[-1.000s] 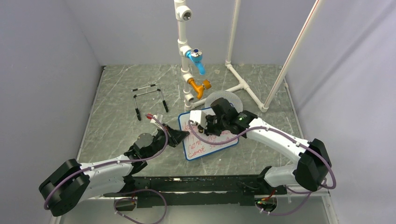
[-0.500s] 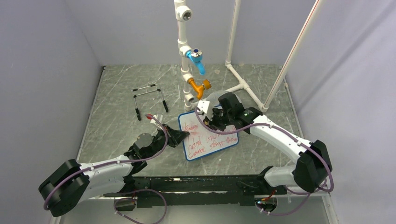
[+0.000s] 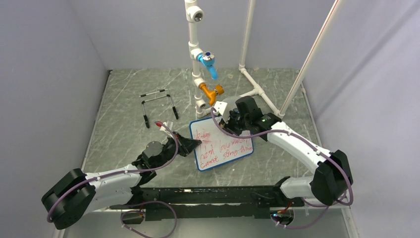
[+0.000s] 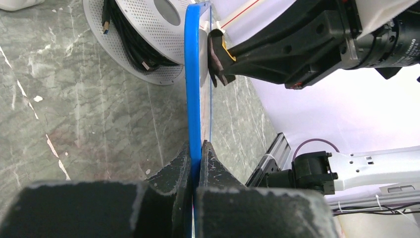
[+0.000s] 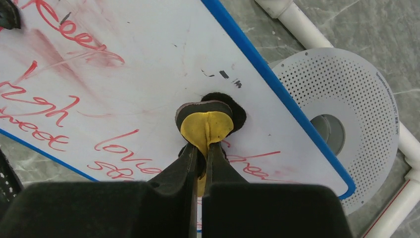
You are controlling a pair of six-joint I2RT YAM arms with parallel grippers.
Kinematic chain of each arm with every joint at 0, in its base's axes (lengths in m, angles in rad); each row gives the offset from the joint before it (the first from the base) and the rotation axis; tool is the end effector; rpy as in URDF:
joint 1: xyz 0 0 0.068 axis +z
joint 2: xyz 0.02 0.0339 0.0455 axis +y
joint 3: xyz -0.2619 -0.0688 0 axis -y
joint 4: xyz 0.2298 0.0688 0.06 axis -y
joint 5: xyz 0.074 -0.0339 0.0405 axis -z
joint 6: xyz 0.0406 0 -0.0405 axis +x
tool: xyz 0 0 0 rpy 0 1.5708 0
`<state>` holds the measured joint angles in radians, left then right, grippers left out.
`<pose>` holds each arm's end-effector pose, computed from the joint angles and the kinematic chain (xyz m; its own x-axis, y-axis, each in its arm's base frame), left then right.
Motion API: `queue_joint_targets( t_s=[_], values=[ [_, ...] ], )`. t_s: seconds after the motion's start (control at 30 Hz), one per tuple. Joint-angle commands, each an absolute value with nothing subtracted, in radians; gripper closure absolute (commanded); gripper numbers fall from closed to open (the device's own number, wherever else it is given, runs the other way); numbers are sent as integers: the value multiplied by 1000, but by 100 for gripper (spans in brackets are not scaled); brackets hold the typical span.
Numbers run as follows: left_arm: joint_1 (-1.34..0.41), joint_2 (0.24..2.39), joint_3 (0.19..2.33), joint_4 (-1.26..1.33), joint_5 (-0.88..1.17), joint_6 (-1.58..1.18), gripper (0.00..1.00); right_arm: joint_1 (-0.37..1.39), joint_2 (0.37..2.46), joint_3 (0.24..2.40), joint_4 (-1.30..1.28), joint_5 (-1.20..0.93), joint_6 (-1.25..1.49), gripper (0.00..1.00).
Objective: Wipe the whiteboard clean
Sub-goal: Erase the whiteboard at the center of the board.
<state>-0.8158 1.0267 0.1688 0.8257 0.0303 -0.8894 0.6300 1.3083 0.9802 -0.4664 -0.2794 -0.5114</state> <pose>0.1325 -0.1426 0.1993 -0.5954 -0.5001 -0.6288 0.4544 0.4358 -0.7769 0.2100 0.1670 0.2685 -0.1492 -0.6910 -0.7073 -0.9122 0.3723 -0.1713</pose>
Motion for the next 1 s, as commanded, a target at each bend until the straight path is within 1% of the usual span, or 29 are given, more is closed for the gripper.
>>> queue_joint_targets(
  t_s=[0.0, 0.13, 0.2, 0.3, 0.43, 0.5, 0.6, 0.83, 0.87, 0.97],
  values=[
    [-842, 987, 209, 913, 142, -877, 100, 614, 1307, 964, -411, -273, -512, 100],
    [-841, 992, 217, 915, 146, -873, 100, 715, 1335, 977, -519, -455, -626, 100],
    [-841, 997, 217, 924, 151, -873, 100, 737, 1357, 993, -539, -505, -633, 100],
    [-841, 1000, 204, 940, 153, -878, 100, 723, 1359, 1005, -502, -461, -587, 100],
    [-842, 1011, 187, 970, 161, -889, 100, 601, 1308, 979, -375, -273, -465, 100],
    [-841, 1019, 185, 979, 165, -890, 100, 572, 1292, 965, -342, -214, -448, 100],
    [-841, 1031, 194, 981, 172, -887, 100, 572, 1296, 961, -360, -264, -466, 100],
    [-841, 1043, 203, 992, 180, -889, 100, 682, 1331, 985, -510, -548, -596, 100],
    [-841, 1041, 199, 996, 180, -892, 100, 683, 1336, 992, -505, -553, -580, 100],
    [-841, 1036, 188, 1006, 176, -894, 100, 633, 1334, 990, -403, -388, -470, 100]
  ],
)
